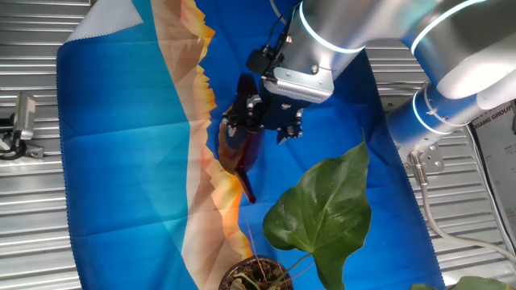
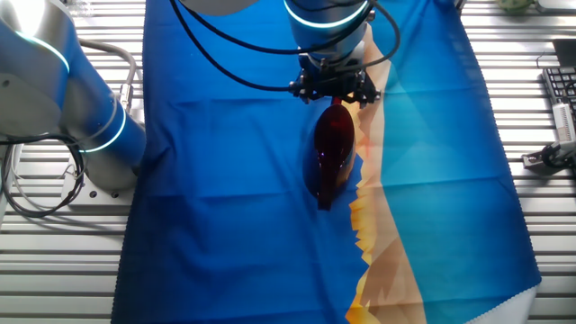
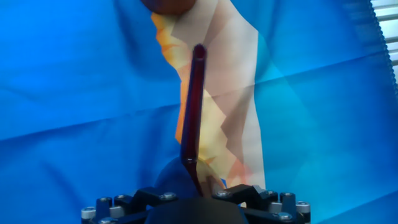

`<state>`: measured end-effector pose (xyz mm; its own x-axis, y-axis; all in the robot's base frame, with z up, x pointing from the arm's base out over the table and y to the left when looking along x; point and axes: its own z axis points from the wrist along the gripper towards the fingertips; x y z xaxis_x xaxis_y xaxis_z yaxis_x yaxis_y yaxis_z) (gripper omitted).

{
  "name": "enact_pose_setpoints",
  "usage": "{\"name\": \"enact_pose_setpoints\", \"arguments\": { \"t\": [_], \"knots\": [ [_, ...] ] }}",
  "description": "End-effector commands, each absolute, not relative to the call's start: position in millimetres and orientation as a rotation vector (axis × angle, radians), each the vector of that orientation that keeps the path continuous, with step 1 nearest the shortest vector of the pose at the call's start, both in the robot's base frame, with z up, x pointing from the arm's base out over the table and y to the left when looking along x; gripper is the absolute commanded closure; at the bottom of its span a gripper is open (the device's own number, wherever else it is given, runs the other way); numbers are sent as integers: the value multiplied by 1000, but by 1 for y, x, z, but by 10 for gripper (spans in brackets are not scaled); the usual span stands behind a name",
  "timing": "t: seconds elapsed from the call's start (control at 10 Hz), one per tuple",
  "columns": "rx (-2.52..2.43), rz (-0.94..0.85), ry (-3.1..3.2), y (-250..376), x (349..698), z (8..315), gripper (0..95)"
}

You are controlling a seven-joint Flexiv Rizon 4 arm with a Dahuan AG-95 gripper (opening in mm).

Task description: Water the plant

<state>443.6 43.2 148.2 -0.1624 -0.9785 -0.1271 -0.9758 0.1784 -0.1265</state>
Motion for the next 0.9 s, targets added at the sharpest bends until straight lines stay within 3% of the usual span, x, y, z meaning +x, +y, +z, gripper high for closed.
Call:
{"name": "enact_pose_setpoints", "arguments": {
  "t": [0.1,0.9],
  "knots": [
    [-1907,-25,2270,43,444,148,0],
    [-1931,-94,2371,39,447,163,0]
  ]
}}
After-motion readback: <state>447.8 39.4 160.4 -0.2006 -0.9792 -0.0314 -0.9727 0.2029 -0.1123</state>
